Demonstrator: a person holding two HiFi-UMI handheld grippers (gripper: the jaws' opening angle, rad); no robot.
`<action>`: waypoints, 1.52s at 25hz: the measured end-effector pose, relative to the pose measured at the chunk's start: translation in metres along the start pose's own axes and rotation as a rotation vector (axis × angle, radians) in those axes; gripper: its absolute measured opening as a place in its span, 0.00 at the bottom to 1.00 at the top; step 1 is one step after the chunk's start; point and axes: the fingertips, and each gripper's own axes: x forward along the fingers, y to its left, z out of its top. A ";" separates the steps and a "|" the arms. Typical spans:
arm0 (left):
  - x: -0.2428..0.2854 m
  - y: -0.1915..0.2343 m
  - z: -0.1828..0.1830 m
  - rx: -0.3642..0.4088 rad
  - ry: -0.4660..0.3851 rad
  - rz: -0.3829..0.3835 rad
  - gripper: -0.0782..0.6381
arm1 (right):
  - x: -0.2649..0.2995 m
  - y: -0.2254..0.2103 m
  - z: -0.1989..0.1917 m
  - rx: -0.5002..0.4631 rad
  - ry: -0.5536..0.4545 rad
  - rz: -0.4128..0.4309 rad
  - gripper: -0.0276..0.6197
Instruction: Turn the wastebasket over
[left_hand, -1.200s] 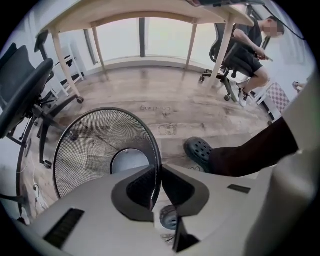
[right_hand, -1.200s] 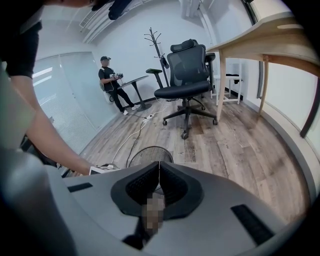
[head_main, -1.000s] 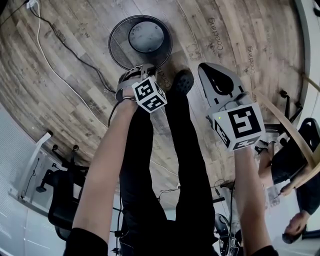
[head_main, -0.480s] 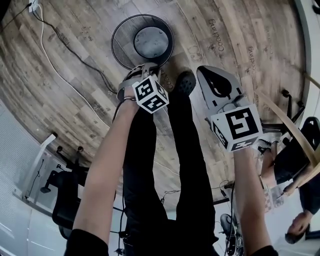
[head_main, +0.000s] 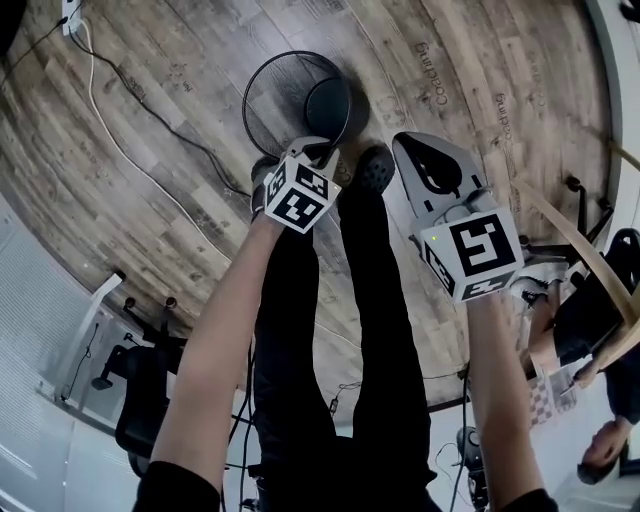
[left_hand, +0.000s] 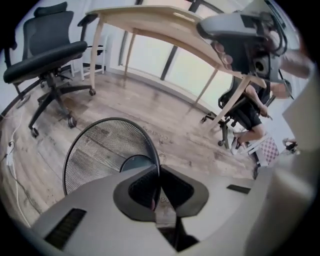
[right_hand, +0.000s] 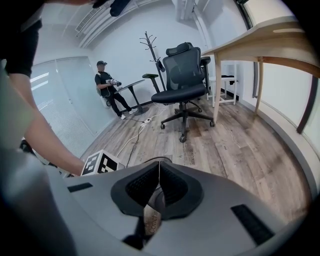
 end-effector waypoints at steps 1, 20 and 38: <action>-0.003 0.005 0.002 -0.029 -0.014 0.009 0.16 | 0.000 -0.001 0.001 0.002 0.000 -0.002 0.09; -0.060 0.108 -0.042 -0.120 -0.023 0.186 0.16 | 0.051 0.006 -0.020 0.038 0.106 -0.028 0.09; -0.073 0.186 -0.136 -0.295 0.030 0.273 0.17 | 0.149 0.022 -0.109 0.232 0.277 0.016 0.28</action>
